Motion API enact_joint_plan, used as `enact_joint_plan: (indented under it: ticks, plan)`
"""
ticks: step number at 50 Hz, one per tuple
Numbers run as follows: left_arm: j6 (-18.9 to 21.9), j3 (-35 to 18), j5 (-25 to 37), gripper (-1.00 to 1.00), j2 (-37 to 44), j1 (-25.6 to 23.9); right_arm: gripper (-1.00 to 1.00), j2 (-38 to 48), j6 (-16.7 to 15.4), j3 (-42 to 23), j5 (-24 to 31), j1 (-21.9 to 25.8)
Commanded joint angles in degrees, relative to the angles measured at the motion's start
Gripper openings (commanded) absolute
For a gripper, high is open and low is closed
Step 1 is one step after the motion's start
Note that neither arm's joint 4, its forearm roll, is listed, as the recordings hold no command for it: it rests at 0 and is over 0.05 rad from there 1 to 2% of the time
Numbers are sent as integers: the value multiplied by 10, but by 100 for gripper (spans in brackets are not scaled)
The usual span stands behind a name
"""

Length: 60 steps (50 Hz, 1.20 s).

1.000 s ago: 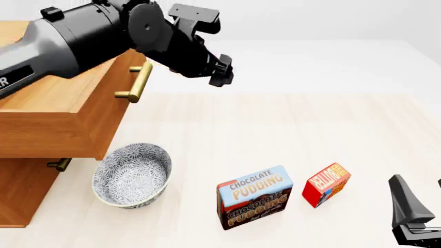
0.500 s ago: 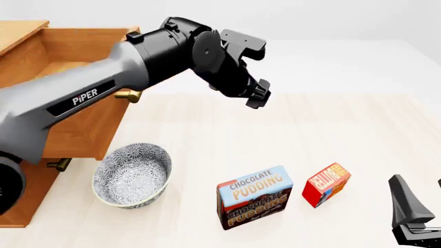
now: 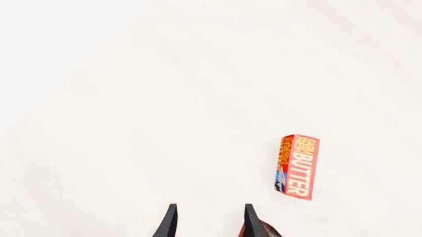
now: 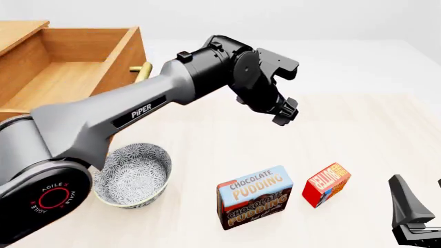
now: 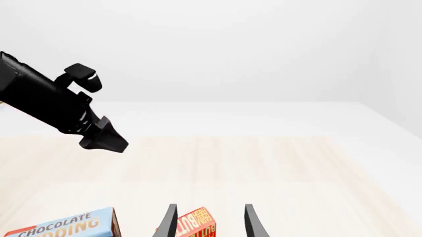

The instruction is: Put the butter at the back in the top drawer of the cabinet and close it.

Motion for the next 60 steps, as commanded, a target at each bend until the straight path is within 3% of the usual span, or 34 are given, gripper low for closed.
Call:
enact_joint_plan:
  ticks: [1,13,44,60]
  plan:
    - [-6,-78,31,100,68,-33,100,0,0,0,0,0]
    - [-13,-153,59,100,135,-58,100,0,0,0,0,0]
    - [-19,-239,102,100,199,-80,100,0,0,0,0,0]
    - [-25,-406,185,100,295,-107,100,0,0,0,0,0]
